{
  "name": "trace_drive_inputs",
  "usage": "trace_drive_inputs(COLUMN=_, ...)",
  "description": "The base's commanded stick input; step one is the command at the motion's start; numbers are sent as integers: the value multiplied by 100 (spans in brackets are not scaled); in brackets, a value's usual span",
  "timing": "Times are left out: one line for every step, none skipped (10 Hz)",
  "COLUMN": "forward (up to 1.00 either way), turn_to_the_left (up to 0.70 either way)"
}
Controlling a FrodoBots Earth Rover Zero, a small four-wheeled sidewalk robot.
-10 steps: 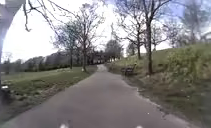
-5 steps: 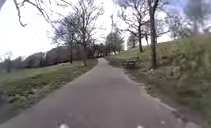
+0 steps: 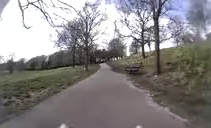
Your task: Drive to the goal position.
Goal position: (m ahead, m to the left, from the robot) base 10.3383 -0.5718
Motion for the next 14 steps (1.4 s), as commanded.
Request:
trace_drive_inputs(forward=85, turn_to_the_left=-21)
trace_drive_inputs(forward=85, turn_to_the_left=-12)
trace_drive_inputs(forward=85, turn_to_the_left=1)
trace_drive_inputs(forward=85, turn_to_the_left=1)
trace_drive_inputs(forward=85, turn_to_the_left=1)
trace_drive_inputs(forward=85, turn_to_the_left=1)
trace_drive_inputs(forward=85, turn_to_the_left=1)
trace_drive_inputs(forward=85, turn_to_the_left=1)
trace_drive_inputs(forward=85, turn_to_the_left=1)
trace_drive_inputs(forward=85, turn_to_the_left=1)
trace_drive_inputs(forward=85, turn_to_the_left=1)
trace_drive_inputs(forward=85, turn_to_the_left=1)
trace_drive_inputs(forward=85, turn_to_the_left=1)
trace_drive_inputs(forward=85, turn_to_the_left=1)
